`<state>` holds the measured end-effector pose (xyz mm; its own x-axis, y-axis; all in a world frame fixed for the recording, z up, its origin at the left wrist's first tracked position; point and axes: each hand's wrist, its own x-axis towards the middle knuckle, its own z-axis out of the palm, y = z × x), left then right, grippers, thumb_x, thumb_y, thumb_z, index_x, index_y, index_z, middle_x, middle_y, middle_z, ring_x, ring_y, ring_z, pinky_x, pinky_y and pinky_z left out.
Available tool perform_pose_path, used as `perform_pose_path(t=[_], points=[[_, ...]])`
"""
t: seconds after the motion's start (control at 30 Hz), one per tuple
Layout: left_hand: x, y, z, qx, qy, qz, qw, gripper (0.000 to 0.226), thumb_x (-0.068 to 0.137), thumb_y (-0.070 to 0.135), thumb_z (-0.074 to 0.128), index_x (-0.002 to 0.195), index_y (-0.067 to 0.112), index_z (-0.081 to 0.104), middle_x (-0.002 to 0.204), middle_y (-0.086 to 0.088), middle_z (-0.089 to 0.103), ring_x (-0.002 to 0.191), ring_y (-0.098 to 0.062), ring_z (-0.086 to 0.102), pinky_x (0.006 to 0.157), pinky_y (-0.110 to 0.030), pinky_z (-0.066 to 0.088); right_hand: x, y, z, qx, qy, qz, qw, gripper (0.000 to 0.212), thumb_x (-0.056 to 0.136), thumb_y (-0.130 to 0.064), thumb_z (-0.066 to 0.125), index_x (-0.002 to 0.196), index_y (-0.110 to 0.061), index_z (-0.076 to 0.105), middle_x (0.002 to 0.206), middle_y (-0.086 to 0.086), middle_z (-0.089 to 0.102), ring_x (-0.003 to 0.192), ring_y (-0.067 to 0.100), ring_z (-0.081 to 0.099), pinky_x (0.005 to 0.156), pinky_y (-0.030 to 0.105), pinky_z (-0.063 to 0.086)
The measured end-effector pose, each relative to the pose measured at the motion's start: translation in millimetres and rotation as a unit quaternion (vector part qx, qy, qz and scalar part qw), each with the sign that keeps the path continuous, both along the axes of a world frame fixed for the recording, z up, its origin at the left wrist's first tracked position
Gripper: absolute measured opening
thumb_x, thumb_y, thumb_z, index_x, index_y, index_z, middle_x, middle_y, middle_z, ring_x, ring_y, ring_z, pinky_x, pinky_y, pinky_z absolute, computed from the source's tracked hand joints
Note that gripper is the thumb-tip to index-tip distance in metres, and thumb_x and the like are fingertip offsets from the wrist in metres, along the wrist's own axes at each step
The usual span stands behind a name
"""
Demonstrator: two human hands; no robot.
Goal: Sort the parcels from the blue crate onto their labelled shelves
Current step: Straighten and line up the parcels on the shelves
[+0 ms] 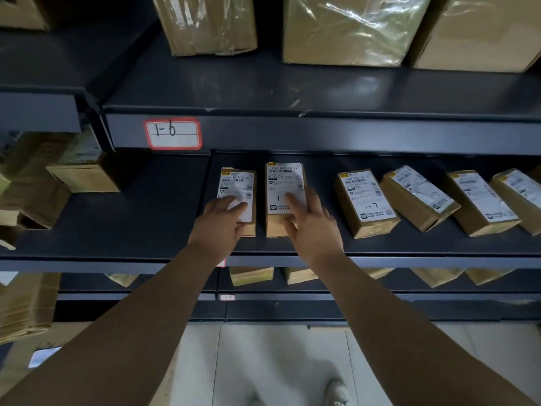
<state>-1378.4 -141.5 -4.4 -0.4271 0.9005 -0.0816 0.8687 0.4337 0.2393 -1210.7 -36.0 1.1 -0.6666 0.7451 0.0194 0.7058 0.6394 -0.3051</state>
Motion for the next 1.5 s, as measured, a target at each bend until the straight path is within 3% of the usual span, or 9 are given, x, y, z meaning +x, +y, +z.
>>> perform_pose_path(t=[0.17,0.33,0.43,0.53,0.8,0.9,1.1,1.27,1.5], points=[[17.3,-0.1,17.0,0.038,0.004,0.006,0.999,0.054,0.097,0.030,0.049,0.148,0.025,0.032,0.154,-0.002,0.030,0.137,-0.029,0.029,0.106,-0.042,0.037,24.1,6.7,10.2,0.040,0.005,0.015,0.999,0.055,0.096,-0.037,0.043,0.147,-0.029,0.025,0.154,0.005,0.021,0.130,0.031,0.037,0.105,0.045,0.035],[61.4,26.0,31.1,0.132,0.044,-0.023,0.990,0.046,0.094,0.031,0.053,0.137,0.015,0.050,0.138,-0.010,0.053,0.126,-0.033,0.048,0.105,-0.048,0.039,71.9,34.4,18.0,0.081,0.030,0.017,0.996,0.045,0.094,-0.029,0.051,0.137,-0.015,0.047,0.144,0.011,0.043,0.128,0.033,0.043,0.101,0.045,0.039],[99.8,53.6,40.8,0.154,0.060,-0.042,0.985,0.048,0.089,0.036,0.043,0.129,0.013,0.058,0.128,-0.011,0.060,0.115,-0.034,0.057,0.098,-0.048,0.044,110.5,63.4,18.8,0.104,0.004,0.013,0.994,0.044,0.094,-0.028,0.052,0.135,-0.012,0.050,0.140,0.012,0.047,0.129,0.032,0.043,0.103,0.045,0.038],[140.8,84.3,41.7,0.167,0.082,-0.069,0.980,0.044,0.085,0.032,0.054,0.123,0.010,0.062,0.119,-0.011,0.065,0.104,-0.034,0.062,0.090,-0.046,0.048,151.3,96.4,19.5,0.102,-0.016,0.004,0.995,0.046,0.094,-0.025,0.052,0.137,-0.011,0.047,0.140,0.013,0.047,0.131,0.032,0.040,0.105,0.044,0.035],[214.9,158.5,3.7,0.061,0.103,-0.110,0.987,0.057,0.095,0.033,0.049,0.146,0.014,0.032,0.151,-0.007,0.034,0.138,-0.027,0.030,0.115,-0.041,0.020,233.3,177.5,2.0,0.057,-0.136,0.010,0.989,0.062,0.092,-0.018,0.051,0.148,-0.017,0.025,0.155,0.006,0.021,0.143,0.024,0.017,0.117,0.035,0.013],[221.3,173.3,-10.3,0.020,0.112,-0.112,0.987,0.054,0.097,0.025,0.045,0.147,0.016,0.028,0.154,-0.008,0.029,0.140,-0.027,0.029,0.114,-0.039,0.022,239.9,195.6,-4.3,0.037,-0.141,0.021,0.989,0.068,0.089,-0.014,0.056,0.148,-0.021,0.022,0.156,0.004,0.019,0.143,0.023,0.016,0.116,0.036,0.017],[217.4,170.5,-16.9,0.040,0.115,-0.110,0.987,0.047,0.083,0.007,0.063,0.127,0.018,0.052,0.136,-0.003,0.051,0.118,-0.025,0.054,0.091,-0.037,0.046,230.7,200.0,-16.4,0.047,-0.094,0.045,0.993,0.051,0.091,-0.018,0.055,0.140,-0.019,0.041,0.146,0.011,0.039,0.135,0.031,0.034,0.113,0.040,0.023],[201.5,155.4,-10.7,0.037,0.089,-0.094,0.991,0.055,0.086,0.002,0.060,0.135,0.023,0.047,0.142,0.002,0.047,0.126,-0.020,0.050,0.096,-0.039,0.049,213.2,181.5,-15.0,0.057,-0.094,0.061,0.992,0.042,0.093,-0.031,0.052,0.134,-0.021,0.046,0.130,0.012,0.043,0.121,0.032,0.043,0.106,0.042,0.035],[172.4,131.5,-10.3,0.020,0.043,-0.063,0.997,0.057,0.093,0.003,0.052,0.144,0.025,0.037,0.152,0.005,0.034,0.139,-0.013,0.033,0.109,-0.031,0.035,185.8,146.3,-12.2,0.021,-0.084,0.057,0.995,0.044,0.095,-0.032,0.049,0.138,-0.025,0.040,0.134,0.010,0.033,0.124,0.029,0.032,0.095,0.044,0.046]])
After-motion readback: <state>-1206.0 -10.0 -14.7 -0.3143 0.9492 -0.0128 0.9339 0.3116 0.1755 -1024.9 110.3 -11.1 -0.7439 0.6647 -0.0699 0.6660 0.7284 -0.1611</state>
